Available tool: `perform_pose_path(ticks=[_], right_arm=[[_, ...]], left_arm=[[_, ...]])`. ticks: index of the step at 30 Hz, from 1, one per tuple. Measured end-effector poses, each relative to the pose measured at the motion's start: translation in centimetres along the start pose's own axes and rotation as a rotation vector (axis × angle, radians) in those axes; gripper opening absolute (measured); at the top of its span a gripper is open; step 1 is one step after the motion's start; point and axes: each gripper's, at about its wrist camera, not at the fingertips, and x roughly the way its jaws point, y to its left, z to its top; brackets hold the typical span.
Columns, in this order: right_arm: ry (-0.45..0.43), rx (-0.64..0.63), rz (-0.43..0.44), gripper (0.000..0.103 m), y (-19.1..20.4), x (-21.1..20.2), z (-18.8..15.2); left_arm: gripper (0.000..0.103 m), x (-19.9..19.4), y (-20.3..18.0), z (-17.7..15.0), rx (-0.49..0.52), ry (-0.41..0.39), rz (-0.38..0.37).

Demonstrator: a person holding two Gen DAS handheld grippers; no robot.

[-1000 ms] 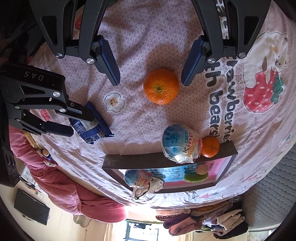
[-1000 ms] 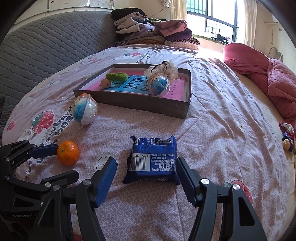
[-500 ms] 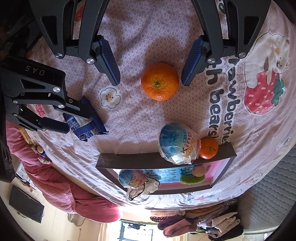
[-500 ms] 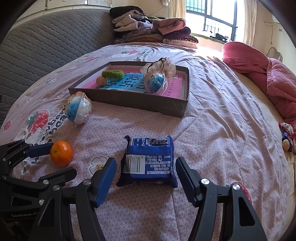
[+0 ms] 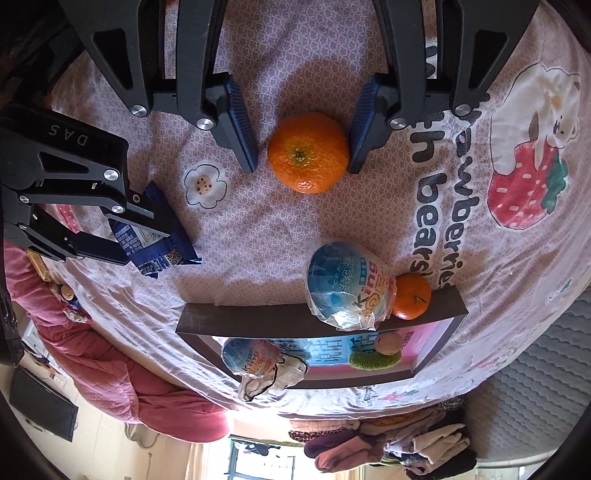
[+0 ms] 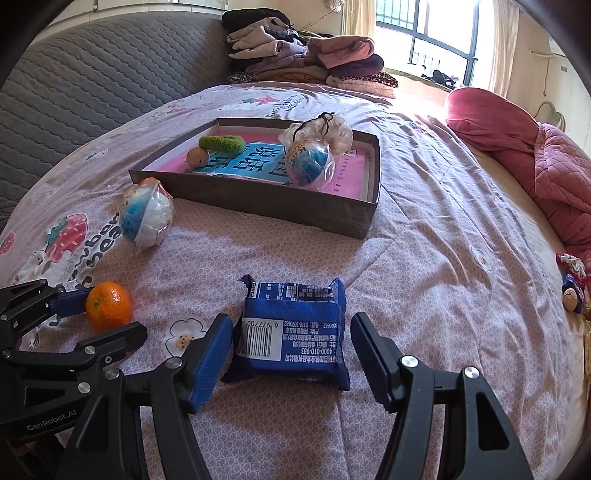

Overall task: Organize objects
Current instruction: 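Close the left tool on the tangerine while the right tool grasps the blue packet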

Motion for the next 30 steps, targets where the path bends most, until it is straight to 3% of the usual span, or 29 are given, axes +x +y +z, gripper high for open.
perform_pose_path(ticks=[4, 8, 30], right_arm=[[0.012, -0.008, 0.013, 0.057, 0.0, 0.2, -0.1], [0.005, -0.005, 0.018, 0.053, 0.0, 0.0, -0.2], [-0.131, 0.096, 0.140, 0.053, -1.0, -3.0, 0.4]], left_arm=[[0.042, -0.1, 0.1, -0.1, 0.005, -0.002, 0.013], [0.042, -0.2, 0.4, -0.1, -0.005, -0.003, -0.003], [0.042, -2.7, 0.9, 0.2, 0.000, -0.055, -0.027]])
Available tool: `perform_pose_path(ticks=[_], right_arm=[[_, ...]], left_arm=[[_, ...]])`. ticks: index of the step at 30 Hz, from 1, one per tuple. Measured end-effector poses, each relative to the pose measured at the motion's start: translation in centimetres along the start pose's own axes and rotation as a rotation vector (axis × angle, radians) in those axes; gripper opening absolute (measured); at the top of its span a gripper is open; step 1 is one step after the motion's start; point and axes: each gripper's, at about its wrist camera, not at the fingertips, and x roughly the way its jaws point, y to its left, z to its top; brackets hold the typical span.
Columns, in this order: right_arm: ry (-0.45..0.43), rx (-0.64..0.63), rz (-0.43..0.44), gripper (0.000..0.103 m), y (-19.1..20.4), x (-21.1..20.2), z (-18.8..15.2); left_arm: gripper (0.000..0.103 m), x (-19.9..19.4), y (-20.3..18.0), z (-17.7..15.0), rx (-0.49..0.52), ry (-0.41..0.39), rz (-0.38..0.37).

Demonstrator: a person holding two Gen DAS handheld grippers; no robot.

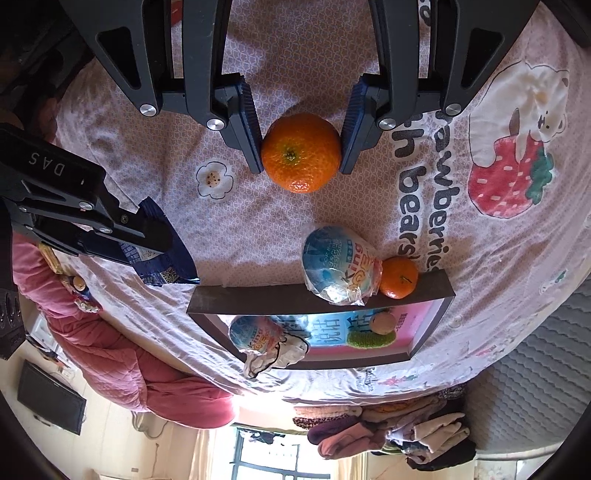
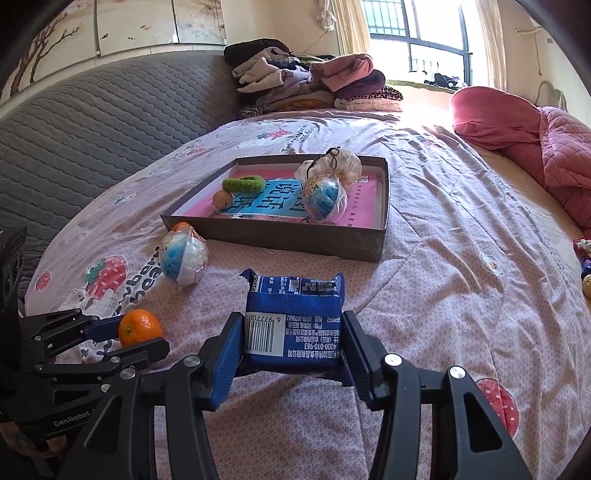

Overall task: Organize objects
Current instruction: 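Close the left tool on the tangerine while the right tool grasps the blue packet, then carry the tangerine with the left tool toward the box while the right tool carries the packet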

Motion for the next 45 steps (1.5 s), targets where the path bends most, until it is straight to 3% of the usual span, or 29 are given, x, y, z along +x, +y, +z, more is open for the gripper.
perform_pose_path(ticks=[25, 45], right_arm=[[-0.151, -0.048, -0.010, 0.053, 1.6, -3.1, 2.4], [-0.240, -0.114, -0.037, 0.053, 2.7, -2.4, 9.1]], left_arm=[[0.042, -4.2, 3.0, 4.0, -0.022, -0.158, 0.046], [0.042, -2.8, 5.6, 10.5, -0.021, -0.219, 0.075]])
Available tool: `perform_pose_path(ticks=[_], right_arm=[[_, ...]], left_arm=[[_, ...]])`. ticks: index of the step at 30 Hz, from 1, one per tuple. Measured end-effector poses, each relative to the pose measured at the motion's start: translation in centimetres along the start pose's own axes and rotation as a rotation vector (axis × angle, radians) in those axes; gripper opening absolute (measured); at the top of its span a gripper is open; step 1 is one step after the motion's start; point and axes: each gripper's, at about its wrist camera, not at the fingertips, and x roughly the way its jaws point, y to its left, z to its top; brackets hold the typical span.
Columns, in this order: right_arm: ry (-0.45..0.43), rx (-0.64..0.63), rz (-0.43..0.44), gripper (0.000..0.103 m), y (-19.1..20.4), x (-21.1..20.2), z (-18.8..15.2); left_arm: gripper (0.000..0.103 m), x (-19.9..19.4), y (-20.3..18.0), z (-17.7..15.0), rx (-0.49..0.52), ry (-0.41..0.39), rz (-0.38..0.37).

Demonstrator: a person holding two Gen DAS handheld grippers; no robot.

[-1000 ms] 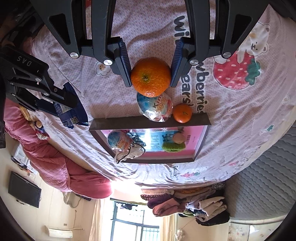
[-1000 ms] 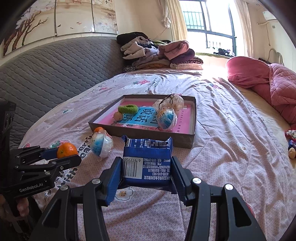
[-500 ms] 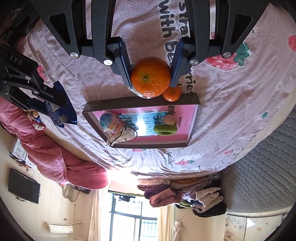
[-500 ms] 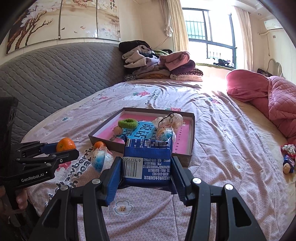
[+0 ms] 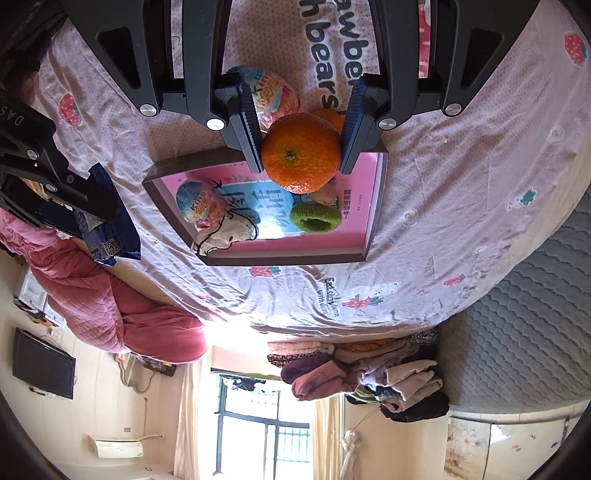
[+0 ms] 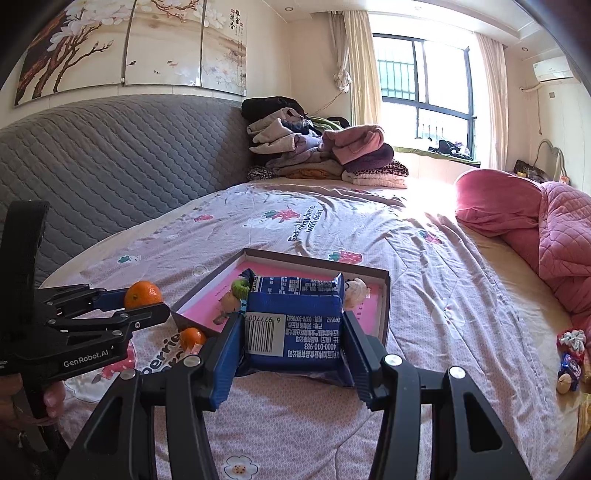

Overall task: Organize objects
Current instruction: 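Carry the tangerine with the left tool toward the box while the right tool carries the packet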

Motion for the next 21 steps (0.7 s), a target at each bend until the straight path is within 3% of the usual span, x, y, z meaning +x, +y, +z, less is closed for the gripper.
perform_pose_path(ticks=[21], right_arm=[[-0.027, -0.042, 0.025, 0.053, 0.6, 7.0, 3.3]], left_arm=[[0.042, 6.7, 2.4, 3.6, 0.004, 0.008, 0.047]])
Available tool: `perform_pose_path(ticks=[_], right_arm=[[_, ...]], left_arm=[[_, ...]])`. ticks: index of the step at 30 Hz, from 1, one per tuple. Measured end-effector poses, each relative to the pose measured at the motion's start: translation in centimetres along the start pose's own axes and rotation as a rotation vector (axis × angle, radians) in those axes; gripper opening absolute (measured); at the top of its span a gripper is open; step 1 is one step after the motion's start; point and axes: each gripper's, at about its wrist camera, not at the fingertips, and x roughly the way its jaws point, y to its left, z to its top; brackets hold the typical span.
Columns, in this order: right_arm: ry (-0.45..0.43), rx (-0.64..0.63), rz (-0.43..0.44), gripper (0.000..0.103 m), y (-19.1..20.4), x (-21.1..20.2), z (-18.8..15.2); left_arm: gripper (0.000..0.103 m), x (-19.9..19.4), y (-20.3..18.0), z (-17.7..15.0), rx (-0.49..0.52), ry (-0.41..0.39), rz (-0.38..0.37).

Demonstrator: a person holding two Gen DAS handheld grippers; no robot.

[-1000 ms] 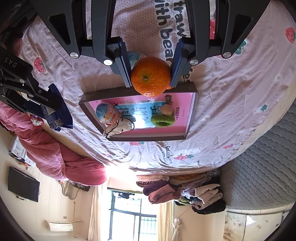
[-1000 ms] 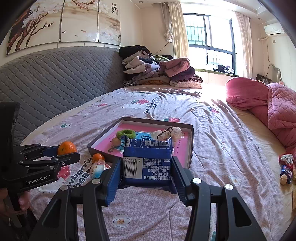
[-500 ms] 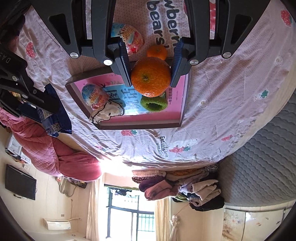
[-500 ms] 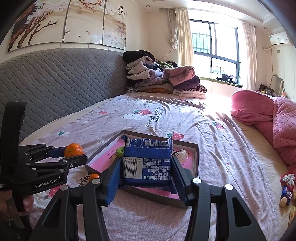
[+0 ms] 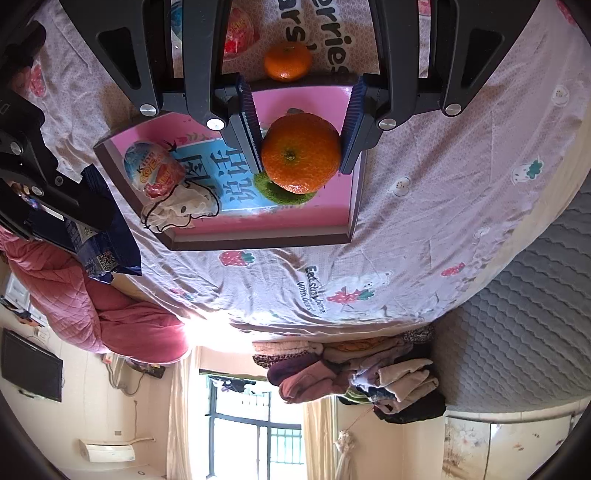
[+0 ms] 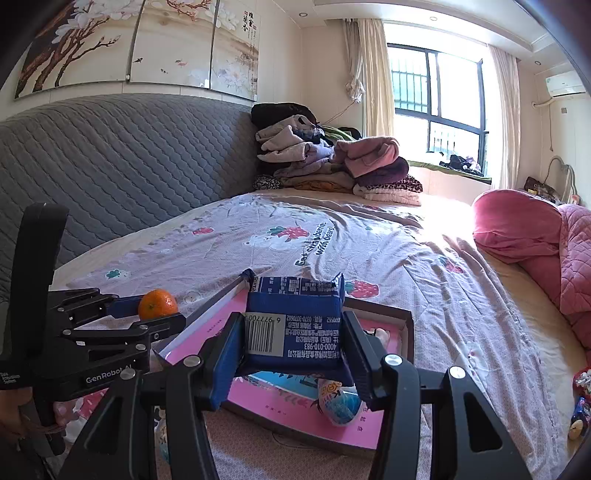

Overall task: Organize objects
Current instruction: 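Carry the tangerine with the left tool toward the box while the right tool carries the packet, then lower the tangerine with the left tool into the box while the right tool lowers the packet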

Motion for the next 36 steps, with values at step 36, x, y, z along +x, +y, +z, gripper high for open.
perform_pose_path(ticks=[36], right_arm=[[0.249, -0.042, 0.026, 0.053, 1.7, 10.1, -4.8]], left_arm=[[0.042, 7.8, 1.6, -2.3, -0.023, 0.143, 0.004]])
